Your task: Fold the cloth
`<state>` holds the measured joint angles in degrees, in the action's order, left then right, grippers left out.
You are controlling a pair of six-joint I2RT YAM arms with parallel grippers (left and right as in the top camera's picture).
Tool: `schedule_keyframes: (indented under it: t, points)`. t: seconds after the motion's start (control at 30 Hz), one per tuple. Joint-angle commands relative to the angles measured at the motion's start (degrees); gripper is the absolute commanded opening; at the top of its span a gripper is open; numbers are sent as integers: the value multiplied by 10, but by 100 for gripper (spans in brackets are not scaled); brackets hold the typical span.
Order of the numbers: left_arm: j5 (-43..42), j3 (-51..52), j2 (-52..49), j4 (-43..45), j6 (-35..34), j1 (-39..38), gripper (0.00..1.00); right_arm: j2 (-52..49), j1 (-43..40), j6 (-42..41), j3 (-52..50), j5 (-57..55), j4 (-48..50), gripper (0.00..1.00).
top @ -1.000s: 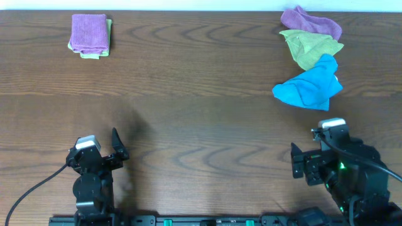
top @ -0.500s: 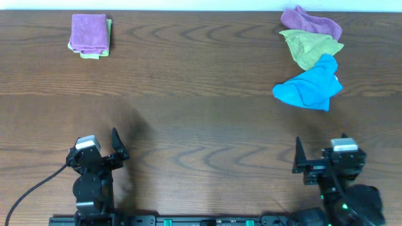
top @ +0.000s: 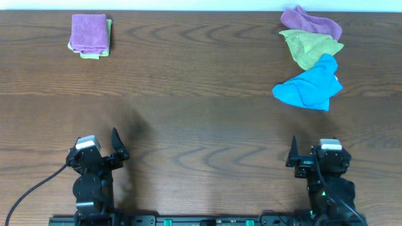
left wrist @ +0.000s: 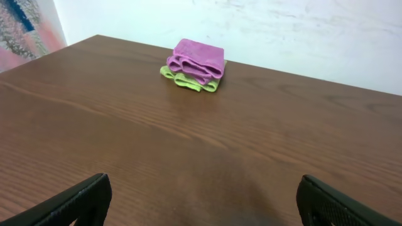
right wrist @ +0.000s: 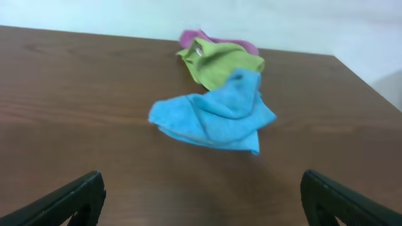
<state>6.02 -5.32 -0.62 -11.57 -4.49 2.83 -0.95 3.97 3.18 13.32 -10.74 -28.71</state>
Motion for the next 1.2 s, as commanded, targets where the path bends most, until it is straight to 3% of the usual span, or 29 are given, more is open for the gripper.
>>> schedule_keyframes:
  t: [0.0, 0.4, 1.17]
  points:
    - [-1, 17, 4, -3, -2, -2, 95, 6, -26, 1, -13, 11, 3, 99]
    - [-1, 17, 4, -3, -2, -2, 96, 6, -96, -19, -55, 54, 7, 99]
    - [-1, 17, 4, -3, -2, -2, 96, 6, -97, -19, -55, 54, 6, 99]
